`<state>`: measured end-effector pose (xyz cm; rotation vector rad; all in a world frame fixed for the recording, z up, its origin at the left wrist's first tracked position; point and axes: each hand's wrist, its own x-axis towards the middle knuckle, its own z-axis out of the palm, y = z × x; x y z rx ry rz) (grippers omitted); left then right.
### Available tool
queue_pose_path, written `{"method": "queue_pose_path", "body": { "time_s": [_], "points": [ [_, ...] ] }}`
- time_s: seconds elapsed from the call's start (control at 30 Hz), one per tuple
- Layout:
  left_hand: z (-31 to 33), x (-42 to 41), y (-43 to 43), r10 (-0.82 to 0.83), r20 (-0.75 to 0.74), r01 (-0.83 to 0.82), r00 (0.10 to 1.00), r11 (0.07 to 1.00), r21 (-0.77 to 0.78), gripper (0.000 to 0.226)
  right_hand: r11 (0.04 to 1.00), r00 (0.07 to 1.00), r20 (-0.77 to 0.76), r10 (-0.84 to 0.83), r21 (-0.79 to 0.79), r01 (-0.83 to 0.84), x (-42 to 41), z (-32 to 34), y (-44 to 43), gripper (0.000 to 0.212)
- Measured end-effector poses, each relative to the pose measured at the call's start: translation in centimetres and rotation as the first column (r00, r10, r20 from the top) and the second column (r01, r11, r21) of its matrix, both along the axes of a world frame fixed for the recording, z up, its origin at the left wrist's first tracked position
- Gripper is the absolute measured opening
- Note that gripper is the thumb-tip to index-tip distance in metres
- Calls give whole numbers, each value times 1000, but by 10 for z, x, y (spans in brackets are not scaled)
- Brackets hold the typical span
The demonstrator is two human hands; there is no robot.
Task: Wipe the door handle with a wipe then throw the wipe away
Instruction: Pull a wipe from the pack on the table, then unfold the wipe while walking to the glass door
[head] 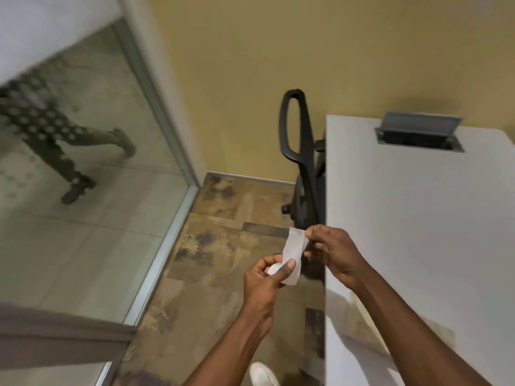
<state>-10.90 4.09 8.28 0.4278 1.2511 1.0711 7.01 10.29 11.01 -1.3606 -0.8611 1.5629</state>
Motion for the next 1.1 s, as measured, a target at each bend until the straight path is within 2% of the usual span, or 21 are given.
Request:
{"method": "queue_pose_path", "body": {
  "time_s": [0.1,0.23,0.33,0.43,0.5,0.6,0.7,0.77,0.97,1.03,1.1],
  "points": [
    [4,-30,0,99,-6,-99,995,995,-24,32,993,992,52,118,-33,-116,-38,-6,14,18],
    [12,-72,-2,223,1,-222,975,974,-53,34,972,975,24,223,-74,-221,-92,-12,26,20],
    [13,-99,-11,302,-2,-302,953,951,-68,38,946,950,-3,313,-90,-312,-131,-16,25,29],
    [12,-121,-27,416,6,-414,909,907,-77,29,899,907,-48,418,-118,-421,-169,-22,15,44],
    [12,-139,-41,519,-24,-519,854,850,-88,22,852,859,-44,510,-118,-511,-196,-23,5,47],
    [12,-163,-61,647,-92,-653,757,752,-88,11,782,783,-67,618,-52,-621,-226,-24,-10,35],
    [15,-192,-84,751,-116,-760,650,646,-71,18,726,726,-19,688,43,-687,-258,-22,-25,47],
    [17,-213,-101,809,-121,-818,575,572,-59,18,692,697,18,717,104,-715,-285,-15,-37,47],
    [36,-270,-148,918,-131,-927,374,376,-10,16,636,658,13,753,243,-732,-361,0,-78,44],
    [44,-289,-162,927,-159,-937,340,347,22,20,606,650,52,758,314,-731,-386,7,-93,42],
    [51,-310,-178,931,-185,-941,316,332,63,20,532,607,116,786,371,-761,-410,14,-110,34]
  ]
}}
